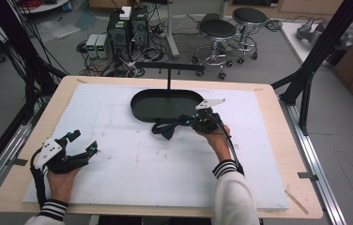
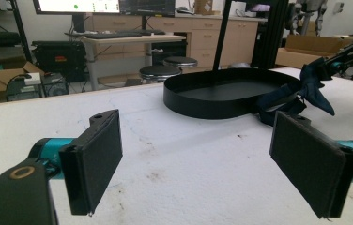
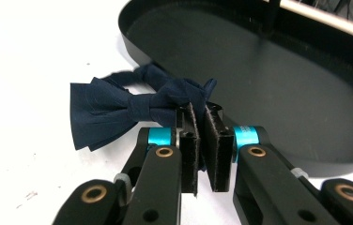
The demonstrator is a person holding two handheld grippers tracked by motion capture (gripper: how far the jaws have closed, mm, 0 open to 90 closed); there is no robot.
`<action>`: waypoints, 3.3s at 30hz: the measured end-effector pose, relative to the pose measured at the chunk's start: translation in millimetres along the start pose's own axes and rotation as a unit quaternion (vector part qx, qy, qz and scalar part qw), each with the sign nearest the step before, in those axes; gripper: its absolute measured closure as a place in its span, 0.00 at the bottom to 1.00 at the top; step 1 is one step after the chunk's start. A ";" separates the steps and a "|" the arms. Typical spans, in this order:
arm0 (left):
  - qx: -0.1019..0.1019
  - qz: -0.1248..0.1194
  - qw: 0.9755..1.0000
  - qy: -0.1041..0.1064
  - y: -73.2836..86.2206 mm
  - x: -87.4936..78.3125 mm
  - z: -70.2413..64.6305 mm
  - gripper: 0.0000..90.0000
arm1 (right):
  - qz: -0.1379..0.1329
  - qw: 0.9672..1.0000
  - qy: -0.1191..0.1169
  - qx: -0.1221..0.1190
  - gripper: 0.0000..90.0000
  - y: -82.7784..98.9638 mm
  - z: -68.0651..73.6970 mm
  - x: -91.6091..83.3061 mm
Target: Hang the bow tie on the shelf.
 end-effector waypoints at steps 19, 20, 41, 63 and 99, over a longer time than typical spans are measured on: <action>0.000 0.000 1.000 -0.001 0.0 0.1 0.1 0.20 | -0.093 0.995 0.035 -0.029 0.95 -33.8 -1.0 -24.6; 0.000 0.000 1.000 -0.001 0.1 0.0 0.1 0.20 | -0.105 0.993 0.041 -0.030 0.95 -38.1 -2.6 -28.3; 0.000 0.000 1.000 0.000 0.0 0.0 0.2 0.20 | -0.167 0.981 0.096 -0.037 0.95 -80.1 -19.6 -58.6; -0.001 0.000 1.000 0.001 0.0 0.0 0.1 0.20 | -0.193 0.970 0.147 -0.030 0.95 -115.7 -38.2 -74.5; -0.004 -0.002 1.000 0.004 -0.4 -0.7 0.6 0.20 | -0.189 0.951 0.246 0.014 0.95 -139.7 -76.0 -67.7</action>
Point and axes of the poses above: each handheld gripper's, and its own axes: x roughly forward along the jaws, y roughly out of its underside, z roughly to its left, the point moved 9 cm from there along x, roughly forward along the jaws, and after that the axes turned 14 degrees about -x, right-handed, at the moved point
